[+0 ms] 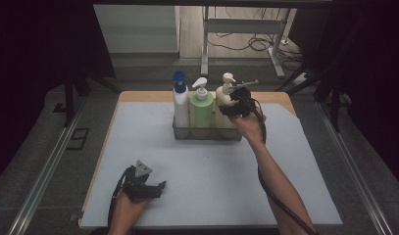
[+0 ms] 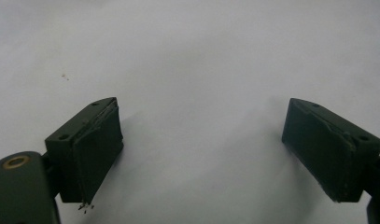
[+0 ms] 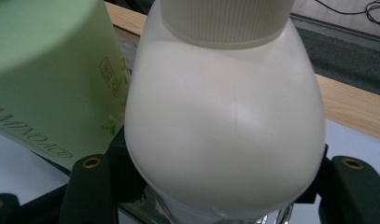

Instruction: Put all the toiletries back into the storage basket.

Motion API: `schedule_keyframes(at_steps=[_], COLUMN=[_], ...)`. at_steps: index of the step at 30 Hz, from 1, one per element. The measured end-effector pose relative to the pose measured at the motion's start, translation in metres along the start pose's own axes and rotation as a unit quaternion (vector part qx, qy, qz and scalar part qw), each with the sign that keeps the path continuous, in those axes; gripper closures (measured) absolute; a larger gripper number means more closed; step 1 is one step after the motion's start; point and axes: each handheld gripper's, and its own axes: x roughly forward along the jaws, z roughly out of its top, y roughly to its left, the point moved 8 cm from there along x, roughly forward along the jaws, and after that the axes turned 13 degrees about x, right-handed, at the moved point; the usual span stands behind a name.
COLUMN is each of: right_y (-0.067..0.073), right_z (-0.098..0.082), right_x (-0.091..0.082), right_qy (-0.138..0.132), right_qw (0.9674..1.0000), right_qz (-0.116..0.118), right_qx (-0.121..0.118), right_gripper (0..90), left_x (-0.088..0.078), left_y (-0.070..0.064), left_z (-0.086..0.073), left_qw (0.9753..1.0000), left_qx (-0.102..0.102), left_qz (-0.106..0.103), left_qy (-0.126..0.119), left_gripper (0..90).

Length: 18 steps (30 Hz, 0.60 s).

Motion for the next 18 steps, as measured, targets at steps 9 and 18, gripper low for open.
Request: schedule_keyframes(at_steps=[9, 18], right_y=[-0.0027, -0.0061], right_z=[-0.003, -0.0049], right_x=[0.0019, 0.0007], right_qy=[0.002, 0.005], right_qw=[1.0, 0.9999], right_qz=[0.004, 0.012], right_qx=[0.006, 0.006], right_gripper=[36.7, 35.9], left_x=[0.0, 0.0], left_y=[0.0, -0.0002], left_z=[0.0, 0.0001], left_qw=[1.0, 1.0], left_qx=[0.0, -0.001], left_qz=[0.0, 0.0], left_qy=[0.0, -0.001], left_gripper=[11.8, 11.8])
